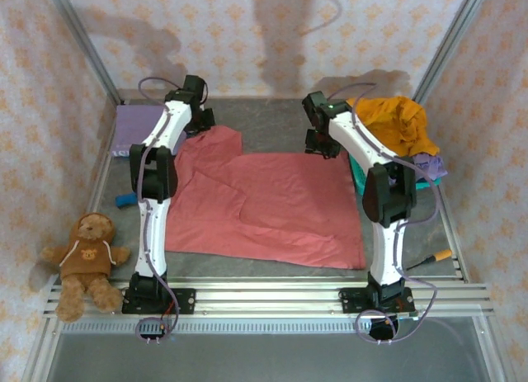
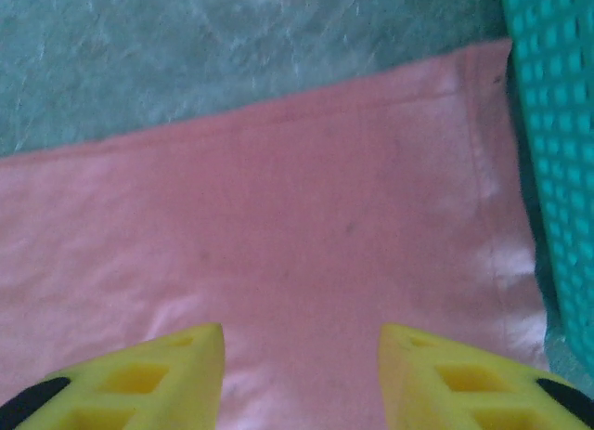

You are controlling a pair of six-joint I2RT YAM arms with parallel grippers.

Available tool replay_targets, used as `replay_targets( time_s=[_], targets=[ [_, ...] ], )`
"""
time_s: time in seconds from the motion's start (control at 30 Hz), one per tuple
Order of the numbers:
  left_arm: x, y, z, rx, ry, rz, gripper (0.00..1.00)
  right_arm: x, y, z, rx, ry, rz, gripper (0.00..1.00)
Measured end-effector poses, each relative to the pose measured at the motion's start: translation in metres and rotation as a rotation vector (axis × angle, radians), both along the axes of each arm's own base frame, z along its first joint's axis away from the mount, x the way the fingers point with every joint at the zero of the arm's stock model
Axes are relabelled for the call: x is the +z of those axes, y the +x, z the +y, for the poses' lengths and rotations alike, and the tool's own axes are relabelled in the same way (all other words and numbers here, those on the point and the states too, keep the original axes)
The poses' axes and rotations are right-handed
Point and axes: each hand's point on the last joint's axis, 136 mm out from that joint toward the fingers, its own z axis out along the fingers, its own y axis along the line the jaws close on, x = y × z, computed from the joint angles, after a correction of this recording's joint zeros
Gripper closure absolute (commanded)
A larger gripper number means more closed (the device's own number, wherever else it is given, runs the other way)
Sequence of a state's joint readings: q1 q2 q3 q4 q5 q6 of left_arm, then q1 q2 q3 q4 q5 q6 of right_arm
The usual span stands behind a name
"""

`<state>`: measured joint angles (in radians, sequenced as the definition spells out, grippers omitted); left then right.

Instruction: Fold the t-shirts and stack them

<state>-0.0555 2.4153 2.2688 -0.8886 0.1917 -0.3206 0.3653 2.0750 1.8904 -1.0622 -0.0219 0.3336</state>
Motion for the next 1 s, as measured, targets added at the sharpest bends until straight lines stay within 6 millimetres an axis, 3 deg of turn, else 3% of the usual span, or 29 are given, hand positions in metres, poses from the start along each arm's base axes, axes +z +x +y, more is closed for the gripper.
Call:
replay_targets(
  time_s=[0.13, 0.23, 0.33, 0.47, 0.77, 1.0],
  targets=[
    [0.048, -0.001, -0.001, -0.001, -0.014, -0.092, 1.00, -0.013, 0.023, -0.007, -0.002, -0.072, 0.003, 0.61],
    [0.067, -0.001, -0.001, 0.000, -0.019, -0.133, 1.00, -0.028, 0.034, -0.017, -0.020, -0.103, 0.026, 0.61],
    [0.066, -0.005, 0.000, 0.000, -0.019, -0.127, 1.00, -0.043, 0.039, -0.030, -0.041, -0.118, 0.059, 0.60],
    [0.049, -0.013, 0.000, 0.000, -0.019, -0.083, 1.00, -0.055, 0.042, -0.041, -0.051, -0.128, 0.086, 0.60],
    [0.051, -0.017, 0.000, -0.001, -0.022, -0.080, 1.00, -0.073, 0.042, -0.038, -0.002, -0.147, 0.124, 0.68],
    [0.055, -0.019, 0.000, -0.002, -0.023, -0.087, 1.00, -0.091, 0.045, -0.037, 0.046, -0.161, 0.147, 0.67]
  ],
)
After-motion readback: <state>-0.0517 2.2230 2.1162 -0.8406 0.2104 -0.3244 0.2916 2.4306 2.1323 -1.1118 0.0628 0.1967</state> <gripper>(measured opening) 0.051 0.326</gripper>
